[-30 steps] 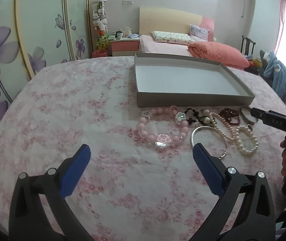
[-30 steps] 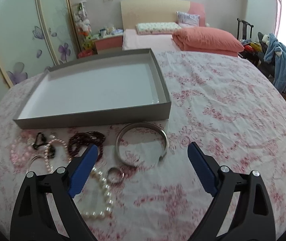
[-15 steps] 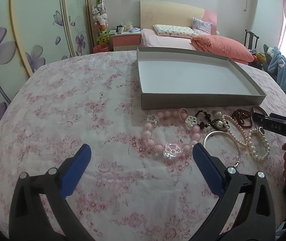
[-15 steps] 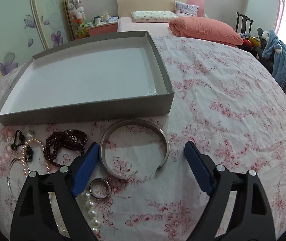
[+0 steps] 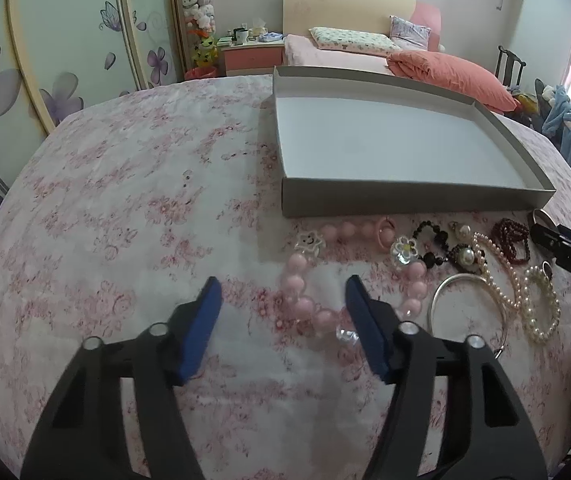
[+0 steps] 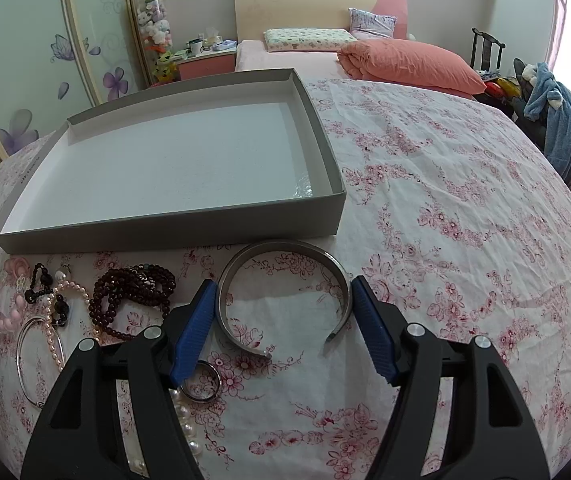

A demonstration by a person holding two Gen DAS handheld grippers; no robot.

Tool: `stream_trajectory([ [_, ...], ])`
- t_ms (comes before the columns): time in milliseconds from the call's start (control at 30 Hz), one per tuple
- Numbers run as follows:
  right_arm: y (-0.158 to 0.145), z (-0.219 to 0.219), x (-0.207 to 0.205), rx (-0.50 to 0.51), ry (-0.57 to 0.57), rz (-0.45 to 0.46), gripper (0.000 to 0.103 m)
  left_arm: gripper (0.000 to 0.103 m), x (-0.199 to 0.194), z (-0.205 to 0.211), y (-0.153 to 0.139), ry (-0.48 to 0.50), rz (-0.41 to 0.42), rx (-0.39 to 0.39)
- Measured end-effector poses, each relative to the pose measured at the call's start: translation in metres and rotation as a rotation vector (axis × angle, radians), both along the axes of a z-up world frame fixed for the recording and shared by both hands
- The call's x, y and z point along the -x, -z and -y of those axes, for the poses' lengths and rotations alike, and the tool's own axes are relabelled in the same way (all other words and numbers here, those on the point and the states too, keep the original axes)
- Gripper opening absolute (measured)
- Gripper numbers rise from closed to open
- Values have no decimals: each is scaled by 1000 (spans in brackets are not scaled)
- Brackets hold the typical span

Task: Organize jewelry
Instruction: 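Grasp the silver cuff bangle with the right tool while the left grasps the pink bead bracelet, then carry both pieces into the grey tray and open both tools to release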

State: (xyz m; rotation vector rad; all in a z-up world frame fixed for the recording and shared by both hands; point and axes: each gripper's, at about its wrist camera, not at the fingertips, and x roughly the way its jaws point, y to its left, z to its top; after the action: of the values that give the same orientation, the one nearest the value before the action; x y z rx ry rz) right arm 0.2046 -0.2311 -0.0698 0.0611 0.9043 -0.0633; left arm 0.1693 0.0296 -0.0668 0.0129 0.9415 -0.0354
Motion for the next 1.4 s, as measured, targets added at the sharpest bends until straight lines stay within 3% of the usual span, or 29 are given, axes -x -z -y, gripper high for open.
stream_trajectory([
  [233,-1,0,-1,-3,0,1,68,30,1,7,4,24,-19,17],
  [300,-1,2,-1,-7,-1,2,68,13,1,8,4,20,-18,10],
  [533,-2,11,10,-60,-2,23,68,13,4,0,0,22,6,42],
  [967,-32,0,41,-108,-66,158,68,13,27,4,-46,75,170,107],
  [1400,-58,-20,66,-115,-150,284,68,13,47,25,-78,118,284,106],
])
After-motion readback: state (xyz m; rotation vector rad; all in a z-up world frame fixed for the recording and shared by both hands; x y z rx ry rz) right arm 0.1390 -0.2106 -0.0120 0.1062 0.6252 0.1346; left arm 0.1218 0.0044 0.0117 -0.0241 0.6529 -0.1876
